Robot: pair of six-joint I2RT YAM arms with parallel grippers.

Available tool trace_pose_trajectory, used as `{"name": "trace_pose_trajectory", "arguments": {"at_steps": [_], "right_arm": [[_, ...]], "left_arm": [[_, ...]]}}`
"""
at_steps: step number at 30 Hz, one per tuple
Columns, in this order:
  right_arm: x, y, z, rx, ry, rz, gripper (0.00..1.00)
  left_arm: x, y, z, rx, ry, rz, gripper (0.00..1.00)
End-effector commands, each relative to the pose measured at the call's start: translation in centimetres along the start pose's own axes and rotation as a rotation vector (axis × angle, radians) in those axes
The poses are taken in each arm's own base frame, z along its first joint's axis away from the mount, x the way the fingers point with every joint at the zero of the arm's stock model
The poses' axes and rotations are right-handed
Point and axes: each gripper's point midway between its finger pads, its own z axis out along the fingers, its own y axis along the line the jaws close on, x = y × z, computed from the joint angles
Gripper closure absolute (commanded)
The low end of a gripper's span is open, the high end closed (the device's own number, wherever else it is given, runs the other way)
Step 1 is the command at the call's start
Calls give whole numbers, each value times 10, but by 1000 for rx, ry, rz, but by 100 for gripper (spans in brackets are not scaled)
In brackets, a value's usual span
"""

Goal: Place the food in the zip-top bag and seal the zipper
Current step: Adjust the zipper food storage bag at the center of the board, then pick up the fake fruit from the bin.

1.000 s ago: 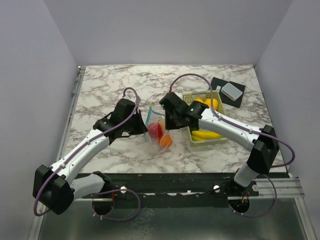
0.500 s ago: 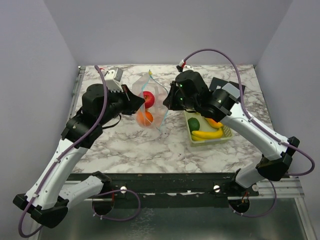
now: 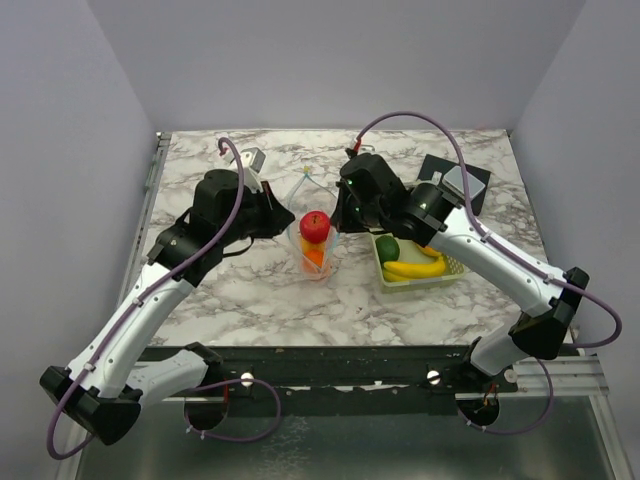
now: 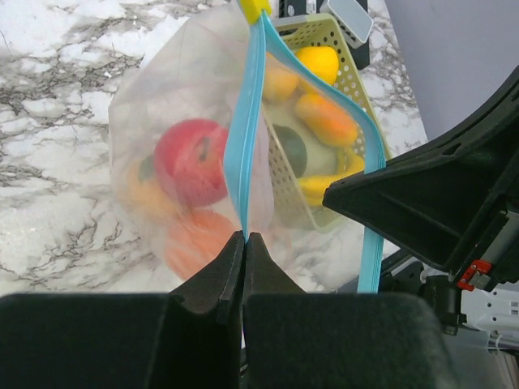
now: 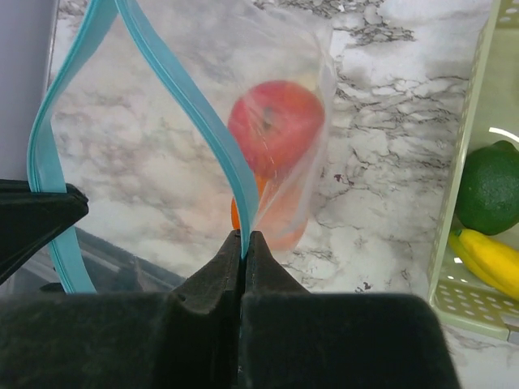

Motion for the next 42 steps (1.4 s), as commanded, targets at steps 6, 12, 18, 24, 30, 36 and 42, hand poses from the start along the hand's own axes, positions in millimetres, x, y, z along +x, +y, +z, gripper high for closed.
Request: {"name": "trace_pose_trajectory", "arguments": {"at_steps": [6, 12, 18, 24, 30, 36, 42], "right_arm": [[19, -9, 15, 26, 53, -18, 81], [13, -14, 8, 50, 31, -30, 69], [-1, -23, -7, 95, -16, -39, 46], [-17, -37, -26, 158, -81, -46, 36], [-27, -58, -38, 231, -113, -53, 33], [-20, -93, -32, 305, -78, -24, 28], [-2, -119, -15, 316, -26, 27, 24]], "left_arm": [[23, 13, 14, -4, 52, -1, 100], [19, 17, 13, -35, 42, 21, 100], [6, 16, 8, -55, 20, 55, 100], [-9, 18, 0, -101, -5, 99, 100], [-17, 22, -4, -134, -17, 130, 100], [-13, 37, -1, -198, -19, 138, 100], [-5, 40, 4, -195, -2, 135, 100]]}}
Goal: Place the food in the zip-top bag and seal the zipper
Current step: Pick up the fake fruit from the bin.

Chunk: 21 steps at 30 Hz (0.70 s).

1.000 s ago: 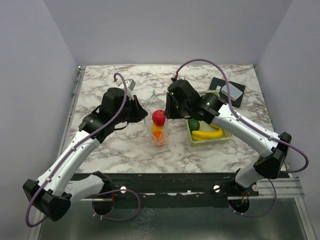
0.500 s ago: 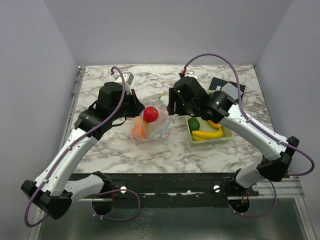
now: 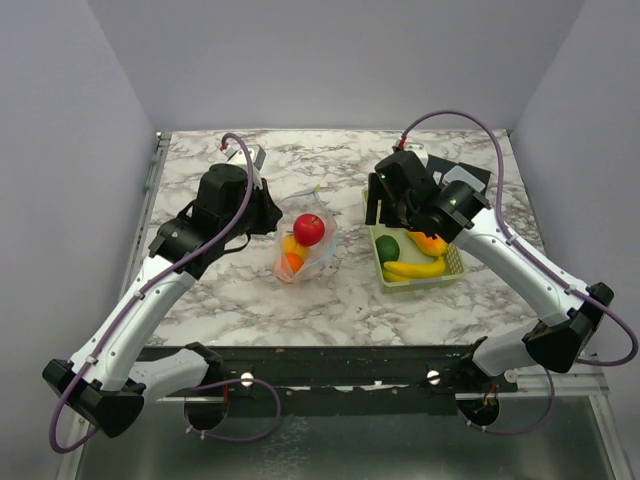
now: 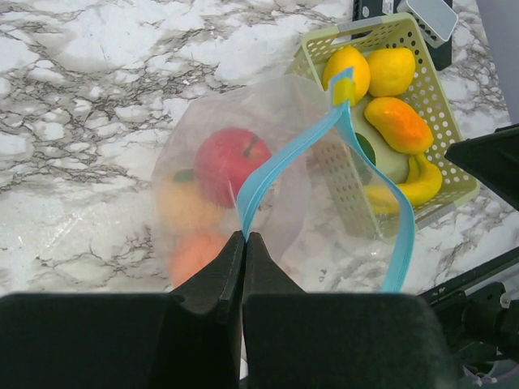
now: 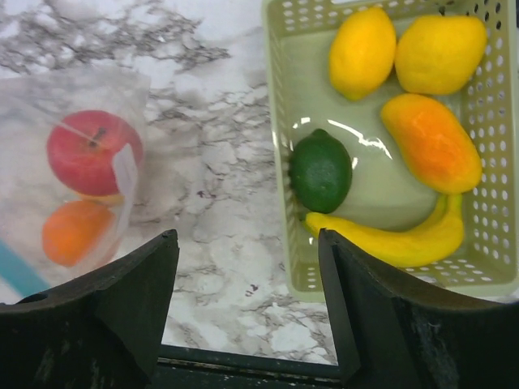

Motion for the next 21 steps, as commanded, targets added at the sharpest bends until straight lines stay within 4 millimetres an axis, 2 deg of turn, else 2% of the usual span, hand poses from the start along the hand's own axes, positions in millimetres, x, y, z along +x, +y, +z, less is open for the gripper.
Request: {"name": "trace_pose_trajectory", "arguments": {"at_steps": [1, 7, 16, 21], "right_arm": [[17, -18, 14, 11, 50, 13, 22], [37, -41, 40, 24, 111, 54, 14], [56, -57, 76, 16, 196, 113, 12], [63, -64, 94, 35, 230, 132, 11]], "left_arm": [[5, 6, 5, -16, 4, 11, 100], [5, 2, 5, 3, 9, 7, 100], [-13, 6, -6, -39, -52, 7, 100], [-1, 17, 1, -81, -32, 12, 100]]}}
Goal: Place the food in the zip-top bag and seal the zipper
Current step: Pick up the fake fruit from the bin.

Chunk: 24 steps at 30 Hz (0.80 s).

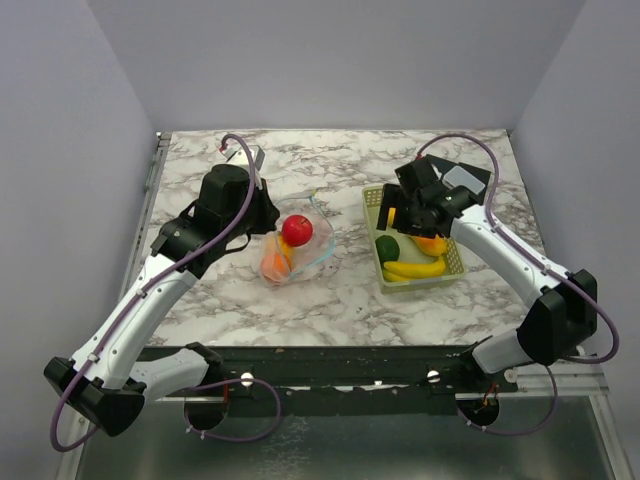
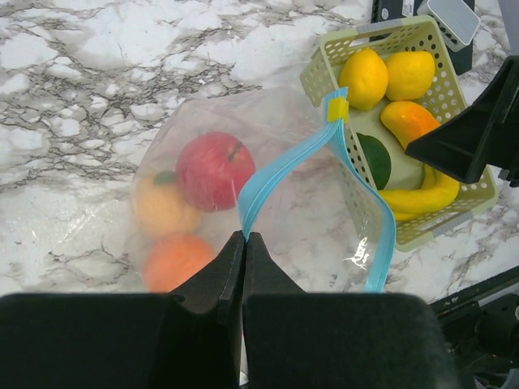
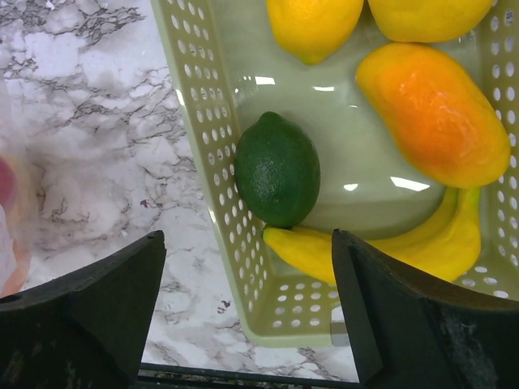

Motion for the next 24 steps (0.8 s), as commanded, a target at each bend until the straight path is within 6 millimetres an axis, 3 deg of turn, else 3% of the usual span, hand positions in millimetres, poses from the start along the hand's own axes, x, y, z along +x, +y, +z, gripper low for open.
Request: {"name": "trace_pose_trajectory", "arguments": {"at_steps": [1, 7, 12, 24], "right_arm": [[4, 2, 21, -21, 35, 4, 11], [10, -9, 40, -4, 68, 33, 11], [19, -15, 55, -3, 101, 39, 17], [41, -20, 82, -4, 166, 51, 21]], "left_arm": [[-2, 11, -1, -47, -33, 10, 100], [16, 14, 12, -38, -4, 3, 100], [27, 9, 16, 0, 21, -23, 100], [24, -13, 8, 108, 32, -72, 100]]}}
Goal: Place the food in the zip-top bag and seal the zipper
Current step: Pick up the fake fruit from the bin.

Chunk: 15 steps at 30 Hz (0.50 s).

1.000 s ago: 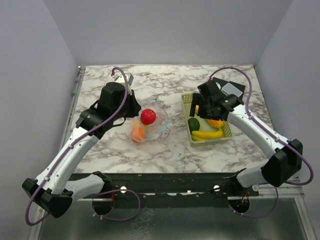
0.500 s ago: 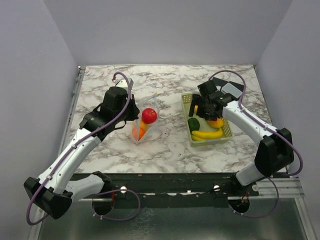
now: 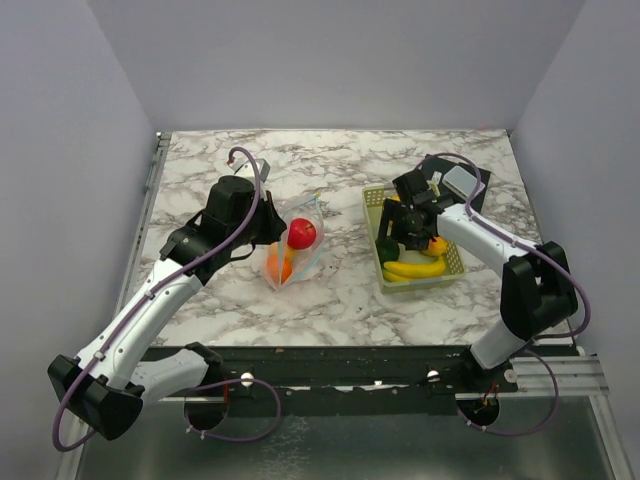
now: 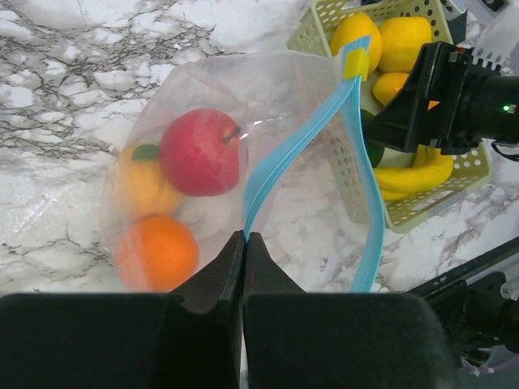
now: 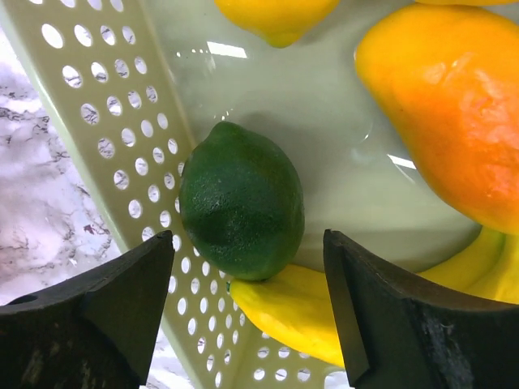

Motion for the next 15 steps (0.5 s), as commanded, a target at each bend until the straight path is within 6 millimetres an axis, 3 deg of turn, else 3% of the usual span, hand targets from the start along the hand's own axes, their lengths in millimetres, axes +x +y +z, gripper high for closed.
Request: {"name": "trace_pose_trajectory", "arguments": {"at_steps": [1, 13, 15], "right_arm": [[3, 2, 13, -24, 15, 2, 21], [17, -10, 35, 4, 57, 10, 26], [18, -11, 35, 10, 58, 12, 31]], "left_arm": [[-7, -14, -8, 71, -22, -23, 100], [-2, -13, -7, 73, -13, -33, 100], [-1, -13, -6, 71, -10, -33, 100]]}}
